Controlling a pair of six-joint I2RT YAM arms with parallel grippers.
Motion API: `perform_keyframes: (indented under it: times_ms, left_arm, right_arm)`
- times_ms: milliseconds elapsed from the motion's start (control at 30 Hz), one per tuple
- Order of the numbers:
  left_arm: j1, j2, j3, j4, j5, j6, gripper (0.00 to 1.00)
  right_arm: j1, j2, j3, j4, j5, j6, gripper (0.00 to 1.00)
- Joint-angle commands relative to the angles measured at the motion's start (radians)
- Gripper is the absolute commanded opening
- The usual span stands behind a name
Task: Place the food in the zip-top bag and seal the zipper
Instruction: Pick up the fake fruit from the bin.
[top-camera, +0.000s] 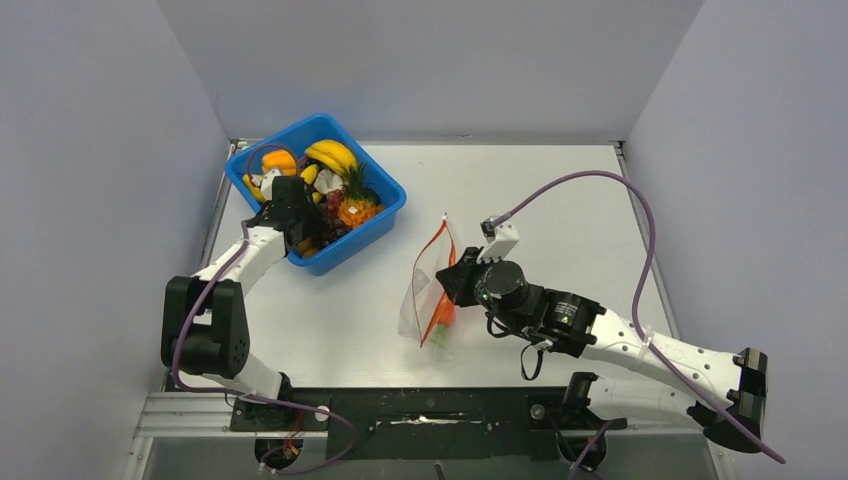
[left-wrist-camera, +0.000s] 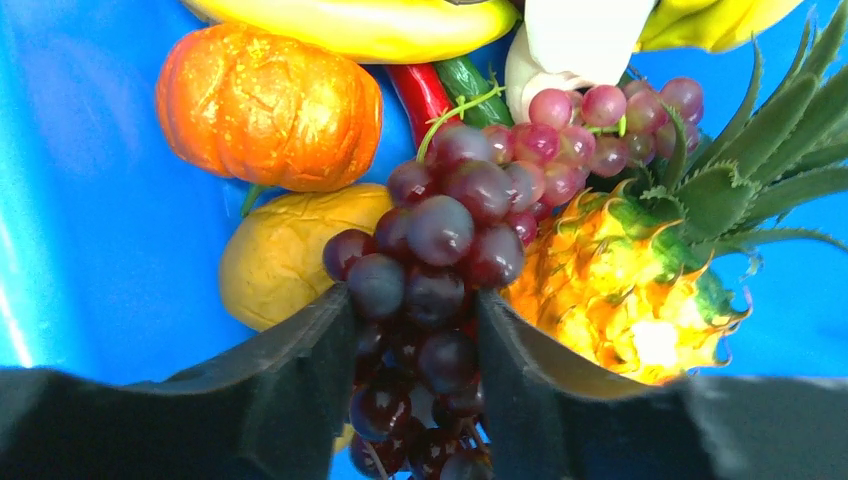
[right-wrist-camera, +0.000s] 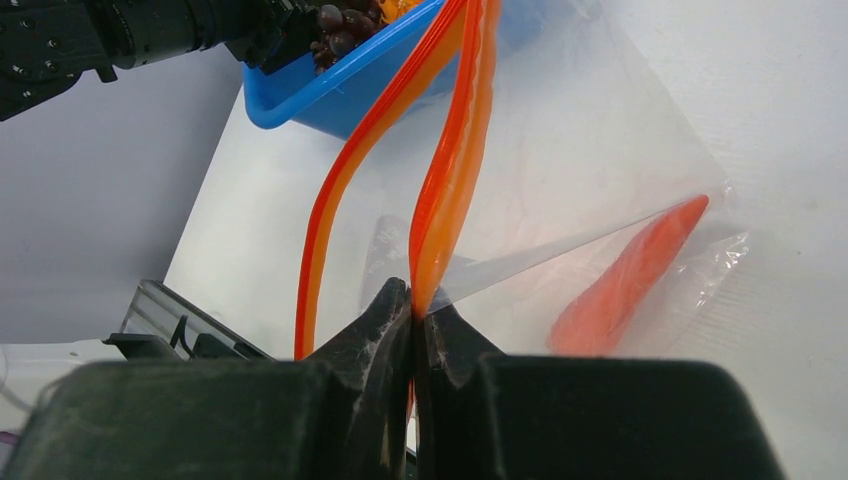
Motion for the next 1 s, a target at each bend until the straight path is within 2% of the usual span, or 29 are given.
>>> perform_keyframes:
  times_ms: [0,233,533,967]
  left_arm:
    - [-0.001,-0.005,0.009,0.06,0.049,0.039,0.34]
    - [-0.001,-0.157,0.009,0.07,0.049,0.134,0.16]
    - [-0.018,-0.383,-0.023,0.115,0.088,0.233,0.03]
    - [-0.127,-0.55,0.062,0.047,0.217,0.301,0.0]
  right_arm:
    - [0.008,-0.003,0.039,0.055,0.016,0.002,0.0]
    - [0.012,-0.017,0.042,0.047,0.033,0.0,0.0]
    - [0.014,0.0,0.053,0.06,0.033,-0.013,0.0]
    - [0.009,0.08,0.105,0.078,0.021,-0.045,0.0]
